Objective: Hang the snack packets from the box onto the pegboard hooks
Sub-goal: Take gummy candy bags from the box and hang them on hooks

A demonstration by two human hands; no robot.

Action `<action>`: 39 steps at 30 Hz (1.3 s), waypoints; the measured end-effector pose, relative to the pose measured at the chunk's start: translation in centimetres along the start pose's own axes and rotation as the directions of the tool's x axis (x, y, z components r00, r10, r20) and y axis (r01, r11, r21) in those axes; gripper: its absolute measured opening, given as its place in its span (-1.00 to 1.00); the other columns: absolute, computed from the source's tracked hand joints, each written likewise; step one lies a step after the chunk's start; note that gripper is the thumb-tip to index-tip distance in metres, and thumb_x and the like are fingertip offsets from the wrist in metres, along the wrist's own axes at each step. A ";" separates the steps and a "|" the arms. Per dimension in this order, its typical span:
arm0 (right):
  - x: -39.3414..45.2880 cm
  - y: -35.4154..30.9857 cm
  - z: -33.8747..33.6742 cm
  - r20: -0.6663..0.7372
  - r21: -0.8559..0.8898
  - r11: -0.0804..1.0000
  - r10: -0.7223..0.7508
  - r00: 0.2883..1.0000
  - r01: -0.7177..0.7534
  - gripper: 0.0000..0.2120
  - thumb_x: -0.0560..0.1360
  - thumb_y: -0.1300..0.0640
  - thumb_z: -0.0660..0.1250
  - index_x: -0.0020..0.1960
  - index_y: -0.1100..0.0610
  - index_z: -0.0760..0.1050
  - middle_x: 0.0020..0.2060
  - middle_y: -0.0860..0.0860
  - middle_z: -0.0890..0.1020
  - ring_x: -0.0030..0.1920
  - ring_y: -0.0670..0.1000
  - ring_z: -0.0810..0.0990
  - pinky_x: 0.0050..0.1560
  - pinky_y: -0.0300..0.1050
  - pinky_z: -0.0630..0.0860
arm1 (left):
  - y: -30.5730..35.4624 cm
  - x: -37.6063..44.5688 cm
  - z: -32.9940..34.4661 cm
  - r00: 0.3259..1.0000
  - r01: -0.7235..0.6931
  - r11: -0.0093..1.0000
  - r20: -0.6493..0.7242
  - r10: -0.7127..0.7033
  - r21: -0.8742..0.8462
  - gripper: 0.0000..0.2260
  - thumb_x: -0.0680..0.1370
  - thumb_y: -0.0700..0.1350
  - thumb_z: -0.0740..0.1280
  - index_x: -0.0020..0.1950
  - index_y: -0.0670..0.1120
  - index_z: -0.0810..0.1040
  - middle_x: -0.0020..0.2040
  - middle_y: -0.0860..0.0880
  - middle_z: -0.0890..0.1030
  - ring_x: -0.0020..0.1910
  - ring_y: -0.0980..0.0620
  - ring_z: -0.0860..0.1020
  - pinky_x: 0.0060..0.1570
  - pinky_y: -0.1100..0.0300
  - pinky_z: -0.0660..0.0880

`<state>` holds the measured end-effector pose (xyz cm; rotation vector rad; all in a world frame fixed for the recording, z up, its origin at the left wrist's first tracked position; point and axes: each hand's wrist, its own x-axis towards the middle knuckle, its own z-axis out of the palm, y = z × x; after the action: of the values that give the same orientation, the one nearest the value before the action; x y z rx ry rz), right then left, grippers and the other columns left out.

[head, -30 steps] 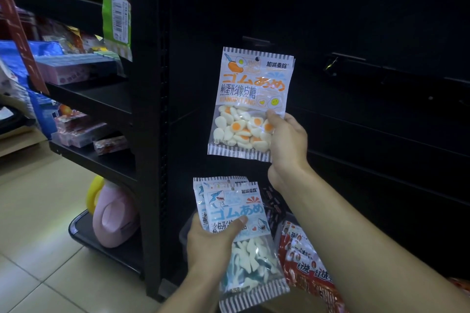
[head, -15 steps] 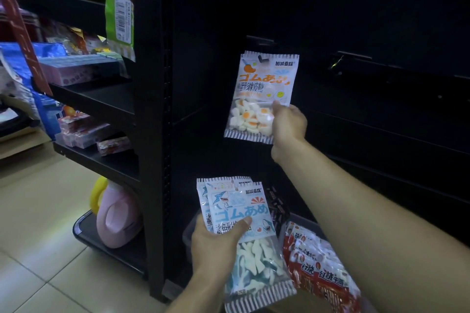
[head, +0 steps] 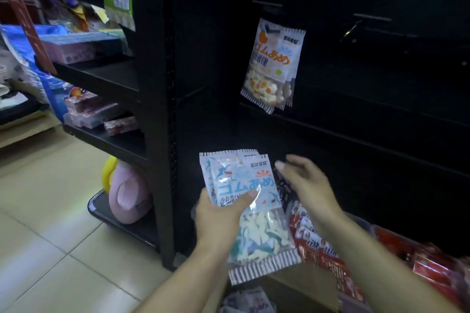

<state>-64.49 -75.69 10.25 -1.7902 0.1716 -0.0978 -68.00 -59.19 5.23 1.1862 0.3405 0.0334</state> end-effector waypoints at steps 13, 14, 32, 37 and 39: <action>-5.3 7.2 -0.7 0.112 0.258 0.925 0.258 0.960 -0.278 -0.44 0.36 0.19 0.62 0.29 0.08 0.50 0.14 0.05 0.74 -0.01 0.08 0.78 -0.09 0.03 0.71 | -1.3 -1.1 0.5 0.993 0.035 0.998 0.112 -0.040 0.043 -0.42 0.36 0.34 0.53 0.31 0.14 0.60 0.13 -0.01 0.78 0.06 -0.12 0.78 0.16 -0.20 0.66; -5.0 7.6 -1.0 0.098 0.303 0.906 0.281 0.955 -0.297 -0.48 0.38 0.19 0.60 0.28 0.10 0.49 0.10 0.07 0.76 -0.01 0.09 0.78 -0.09 0.03 0.69 | -1.2 -1.1 0.4 0.991 0.040 0.998 0.126 -0.046 0.048 -0.45 0.41 0.36 0.49 0.33 0.16 0.60 0.15 0.02 0.78 0.10 -0.09 0.77 0.20 -0.19 0.64; -1.4 0.8 -6.3 -0.290 0.266 0.919 -0.213 0.933 0.292 -0.65 0.51 0.10 0.54 0.26 -0.08 0.63 0.10 -0.05 0.76 0.12 0.05 0.74 0.17 0.18 0.66 | -2.5 -0.7 1.4 0.993 -0.108 0.976 0.057 0.099 0.187 -0.74 0.58 -0.17 0.52 0.19 0.11 0.60 0.00 0.06 0.80 -0.12 0.04 0.79 -0.23 0.12 0.67; -0.2 -3.9 -5.8 -0.336 0.251 0.870 -0.332 0.881 0.424 -0.71 0.58 0.13 0.47 0.30 -0.02 0.64 0.08 -0.08 0.76 0.10 0.00 0.74 0.20 0.19 0.66 | -2.8 -1.2 2.5 0.995 -0.097 0.982 0.047 0.091 0.161 -0.71 0.57 -0.16 0.53 0.24 0.09 0.61 0.00 0.03 0.80 -0.06 -0.05 0.79 0.03 -0.14 0.70; 0.2 -5.4 -5.4 -0.362 0.262 0.852 -0.349 0.864 0.454 -0.74 0.60 0.14 0.45 0.28 -0.01 0.64 0.08 -0.08 0.76 0.10 0.01 0.74 0.20 0.18 0.66 | -2.9 -1.5 2.7 0.994 -0.108 0.983 0.046 0.102 0.146 -0.71 0.56 -0.16 0.53 0.23 0.10 0.62 0.00 0.06 0.80 -0.06 -0.02 0.79 0.02 -0.09 0.69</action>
<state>-64.83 -79.77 16.71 -1.4291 -0.0144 -0.6742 -69.06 -63.03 3.88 1.3496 0.2497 0.0780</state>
